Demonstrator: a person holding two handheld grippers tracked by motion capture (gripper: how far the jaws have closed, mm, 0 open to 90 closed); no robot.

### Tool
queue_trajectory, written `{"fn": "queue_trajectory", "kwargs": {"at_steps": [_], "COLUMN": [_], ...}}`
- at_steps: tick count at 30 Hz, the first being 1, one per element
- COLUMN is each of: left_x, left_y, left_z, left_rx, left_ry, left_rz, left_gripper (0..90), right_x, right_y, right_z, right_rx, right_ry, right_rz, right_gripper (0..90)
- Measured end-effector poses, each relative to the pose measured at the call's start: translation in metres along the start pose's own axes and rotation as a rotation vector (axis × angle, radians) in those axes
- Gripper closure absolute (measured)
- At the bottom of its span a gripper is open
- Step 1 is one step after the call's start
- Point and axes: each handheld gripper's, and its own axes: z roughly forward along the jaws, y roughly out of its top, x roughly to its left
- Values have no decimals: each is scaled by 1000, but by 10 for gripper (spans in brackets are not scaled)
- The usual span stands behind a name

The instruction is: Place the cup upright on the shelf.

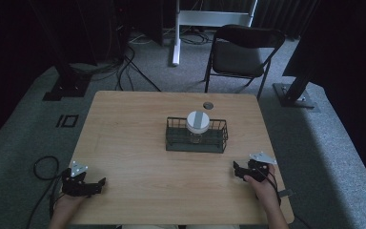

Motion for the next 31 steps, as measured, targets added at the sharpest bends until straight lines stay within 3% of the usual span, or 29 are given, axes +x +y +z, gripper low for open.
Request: {"fn": "queue_trajectory", "kwargs": {"at_steps": [10, 15, 31], "left_x": [0, 0, 0], "left_y": [0, 0, 0], "left_z": [0, 0, 0], "left_rx": [1, 1, 0], "left_ry": [0, 0, 0], "left_rz": [1, 1, 0], "left_gripper": [5, 6, 6], "right_x": [-5, -8, -7], "right_y": [-3, -3, -3], "right_z": [1, 1, 2], "right_rx": [85, 96, 98], "right_ry": [-48, -26, -27], "right_rz": [2, 41, 38], "right_gripper": [125, 122, 116]}}
